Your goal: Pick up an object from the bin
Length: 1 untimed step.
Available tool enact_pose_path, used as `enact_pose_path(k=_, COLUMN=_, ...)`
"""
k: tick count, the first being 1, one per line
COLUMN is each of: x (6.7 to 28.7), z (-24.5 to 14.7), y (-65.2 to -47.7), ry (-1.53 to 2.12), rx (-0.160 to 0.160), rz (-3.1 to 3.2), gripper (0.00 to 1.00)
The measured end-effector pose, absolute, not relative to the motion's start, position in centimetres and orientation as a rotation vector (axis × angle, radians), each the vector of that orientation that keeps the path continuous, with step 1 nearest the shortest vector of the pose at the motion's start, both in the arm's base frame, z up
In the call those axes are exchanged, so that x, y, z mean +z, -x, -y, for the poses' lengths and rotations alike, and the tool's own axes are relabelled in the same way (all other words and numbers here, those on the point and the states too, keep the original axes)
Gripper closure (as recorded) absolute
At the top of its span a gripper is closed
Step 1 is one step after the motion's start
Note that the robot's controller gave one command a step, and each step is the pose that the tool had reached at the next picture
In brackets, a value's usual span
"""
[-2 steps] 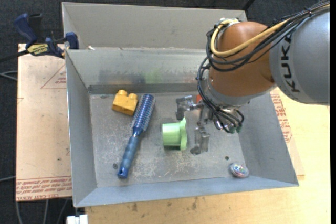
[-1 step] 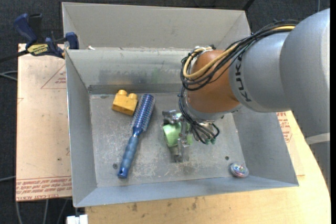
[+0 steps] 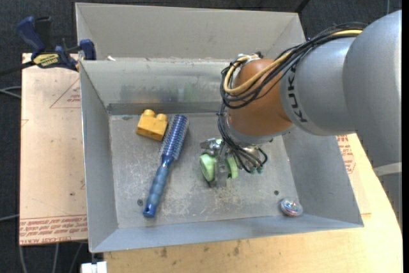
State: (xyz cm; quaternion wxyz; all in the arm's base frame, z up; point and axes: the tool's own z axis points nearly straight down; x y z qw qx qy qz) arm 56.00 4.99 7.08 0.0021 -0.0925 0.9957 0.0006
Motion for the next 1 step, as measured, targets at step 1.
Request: enact_pose_path(k=1, x=20.66, z=-3.97, y=-56.95, ry=0.352, rx=0.000, rz=-3.110, gripper=1.00)
